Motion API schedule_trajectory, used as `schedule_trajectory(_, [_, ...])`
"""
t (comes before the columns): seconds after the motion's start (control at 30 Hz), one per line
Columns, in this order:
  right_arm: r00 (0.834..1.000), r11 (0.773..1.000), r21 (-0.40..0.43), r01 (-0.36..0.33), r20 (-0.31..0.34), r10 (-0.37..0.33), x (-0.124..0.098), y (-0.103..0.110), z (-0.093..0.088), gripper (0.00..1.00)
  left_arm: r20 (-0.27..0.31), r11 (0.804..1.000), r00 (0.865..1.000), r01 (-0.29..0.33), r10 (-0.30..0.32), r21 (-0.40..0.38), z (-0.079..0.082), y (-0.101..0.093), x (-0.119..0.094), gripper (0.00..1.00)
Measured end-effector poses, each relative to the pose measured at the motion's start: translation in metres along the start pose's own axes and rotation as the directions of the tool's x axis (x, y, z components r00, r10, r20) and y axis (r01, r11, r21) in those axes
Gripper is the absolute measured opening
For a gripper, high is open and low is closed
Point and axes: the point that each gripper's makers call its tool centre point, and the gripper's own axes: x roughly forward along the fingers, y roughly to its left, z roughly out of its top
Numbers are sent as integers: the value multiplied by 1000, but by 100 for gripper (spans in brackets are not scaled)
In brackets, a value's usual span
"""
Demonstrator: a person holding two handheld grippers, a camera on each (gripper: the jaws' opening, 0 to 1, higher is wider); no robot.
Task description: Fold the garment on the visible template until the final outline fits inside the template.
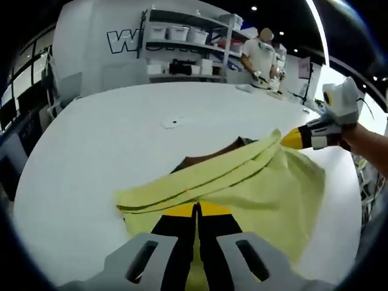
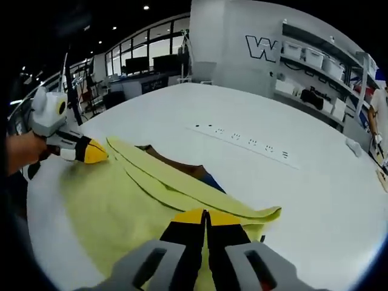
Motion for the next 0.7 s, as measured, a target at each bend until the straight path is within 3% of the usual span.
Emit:
schedule_trajectory(0.17, [999,999,-23,-30,-34,29,13,12,-9,0,-4,1000,1000,29,-29,-7,-3,-12,9,0])
schedule_trajectory(0.33, [997,999,-36,-40,-61,38,16,16,-23,0,-15,1000,999,30,-29,2,-11,-10,14,0])
schedule_trajectory(0.5, [999,998,-61,-32,-22,30,17,17,-17,0,-2,1000,1000,20,-20,13,-6,-8,17,0])
schedule_trajectory(0.7, [1000,997,-70,25,8,-25,23,3,-8,0,37,999,999,-17,16,28,5,3,21,0])
